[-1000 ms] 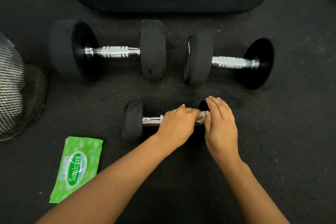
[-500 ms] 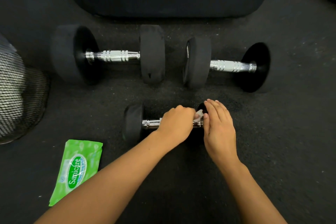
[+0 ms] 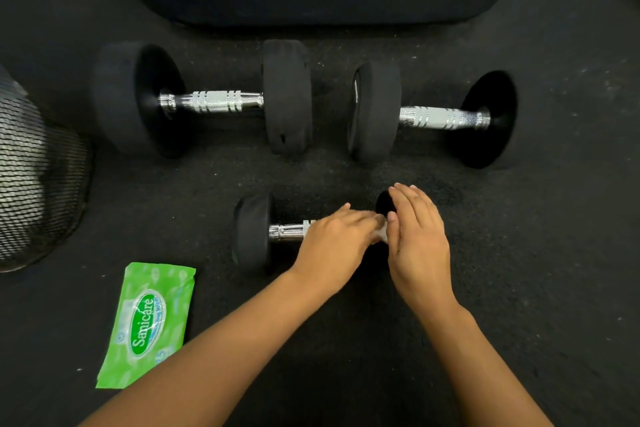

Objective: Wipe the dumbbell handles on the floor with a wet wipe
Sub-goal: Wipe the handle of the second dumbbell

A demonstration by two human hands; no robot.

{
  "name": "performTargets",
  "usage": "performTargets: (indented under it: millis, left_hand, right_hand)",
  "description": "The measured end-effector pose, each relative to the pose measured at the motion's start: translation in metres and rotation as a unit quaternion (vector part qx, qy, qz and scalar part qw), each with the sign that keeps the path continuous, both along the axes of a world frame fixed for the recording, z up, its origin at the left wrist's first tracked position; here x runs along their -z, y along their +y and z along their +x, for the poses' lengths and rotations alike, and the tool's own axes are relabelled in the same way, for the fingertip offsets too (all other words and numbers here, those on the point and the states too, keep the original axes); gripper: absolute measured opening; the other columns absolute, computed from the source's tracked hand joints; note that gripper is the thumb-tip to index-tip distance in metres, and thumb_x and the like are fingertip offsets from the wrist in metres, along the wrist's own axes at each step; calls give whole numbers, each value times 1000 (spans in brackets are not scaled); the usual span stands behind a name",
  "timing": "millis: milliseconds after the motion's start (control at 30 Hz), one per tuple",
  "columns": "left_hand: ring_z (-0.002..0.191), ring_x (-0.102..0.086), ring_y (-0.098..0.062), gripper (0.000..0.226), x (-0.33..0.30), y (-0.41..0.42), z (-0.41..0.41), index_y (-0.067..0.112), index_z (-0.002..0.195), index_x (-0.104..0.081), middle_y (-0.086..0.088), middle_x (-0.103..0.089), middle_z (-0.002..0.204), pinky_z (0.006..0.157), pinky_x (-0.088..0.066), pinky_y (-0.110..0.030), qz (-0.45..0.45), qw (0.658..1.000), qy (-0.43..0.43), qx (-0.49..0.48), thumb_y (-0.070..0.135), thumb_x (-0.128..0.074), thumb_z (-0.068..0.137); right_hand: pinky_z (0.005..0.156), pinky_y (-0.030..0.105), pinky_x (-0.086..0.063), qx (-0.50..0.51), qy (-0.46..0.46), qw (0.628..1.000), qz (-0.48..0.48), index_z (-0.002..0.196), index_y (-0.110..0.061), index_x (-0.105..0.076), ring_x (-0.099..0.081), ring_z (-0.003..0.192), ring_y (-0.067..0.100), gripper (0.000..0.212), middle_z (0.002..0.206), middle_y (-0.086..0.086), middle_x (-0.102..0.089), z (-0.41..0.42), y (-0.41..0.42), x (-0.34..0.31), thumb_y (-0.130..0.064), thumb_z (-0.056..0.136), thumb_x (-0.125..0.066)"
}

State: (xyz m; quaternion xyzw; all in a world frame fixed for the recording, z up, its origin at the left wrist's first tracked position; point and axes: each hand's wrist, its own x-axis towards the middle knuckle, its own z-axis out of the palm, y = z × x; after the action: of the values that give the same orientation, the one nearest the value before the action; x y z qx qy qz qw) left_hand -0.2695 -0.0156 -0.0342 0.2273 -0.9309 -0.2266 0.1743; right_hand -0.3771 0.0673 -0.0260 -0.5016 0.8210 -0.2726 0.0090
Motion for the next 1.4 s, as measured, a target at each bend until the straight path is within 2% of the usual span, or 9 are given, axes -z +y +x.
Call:
performTargets:
  millis: [133,467,633,833,967,1133,1233,1333,1400]
  left_hand:
    - [108,-62,-22,25,29,5,13,3,110,-67,-11,-66,114,100,-43,-38,-104,988,113,25,9,-60,87]
    - [111,-60,-25,31,28,3,20,-1,112,-65,-15,-64,116,99,-43,-38,-165,980,96,61,-2,-68,81]
    - [100,-65,-21,28,18,4,-1,2,107,-66,-11,-69,107,96,-46,-37,-99,993,57,32,2,-69,79]
    - [85,-61,-28,26,-26,-20,-19,18,99,-62,-7,-65,89,73,-49,-39,22,976,-211,-41,34,-41,98]
    - [88,-62,-21,24,-20,-18,0,23,104,-65,0,-68,94,80,-50,-41,55,987,-145,-43,33,-45,96]
    - [89,-69,-20,22,-1,4,-3,8,95,-72,-7,-72,96,89,-50,-35,-64,998,-27,2,11,-66,74]
    - [85,-68,-21,12,-10,2,-12,11,92,-70,-6,-72,91,87,-50,-34,-44,998,-55,-5,13,-68,80]
    - [85,-63,-25,26,-19,-15,-12,18,98,-64,-4,-67,90,75,-50,-39,-13,989,-133,-71,33,-43,97]
    - [84,-62,-24,27,-20,-18,-11,19,99,-62,-3,-66,89,72,-50,-38,-6,986,-153,-74,35,-40,98]
  right_hand:
    - [110,24,-19,2,-15,1000,-3,127,-3,-52,-39,129,23,46,132,10,-52,1,-2,1,-26,96,-28]
    - [110,22,-16,0,-15,1000,8,130,-4,-50,-35,132,19,47,135,8,-49,0,0,0,-28,96,-27]
    - [110,23,-15,-2,-9,1000,11,128,-1,-51,-37,131,23,48,134,11,-51,1,-1,-2,-27,96,-26]
    - [110,19,-11,2,1,1000,15,129,-3,-50,-36,130,20,46,134,10,-51,0,-1,-3,-26,95,-29]
    - [110,22,-14,7,-4,1000,20,130,-4,-50,-36,131,20,48,134,9,-51,1,1,-1,-28,95,-28]
    - [109,23,-17,3,-8,1000,13,128,-2,-51,-37,130,22,48,133,11,-52,1,-3,-3,-27,95,-27]
    - [109,25,-18,6,-14,1000,18,129,-3,-51,-36,131,22,50,134,10,-51,0,-6,-5,-30,95,-24]
    - [110,23,-16,2,-10,1000,18,129,-3,-51,-36,130,21,50,134,10,-51,-1,-7,-5,-29,95,-25]
    - [110,21,-14,1,-6,1000,15,129,-3,-51,-35,130,19,48,133,10,-52,-2,-5,-3,-28,95,-27]
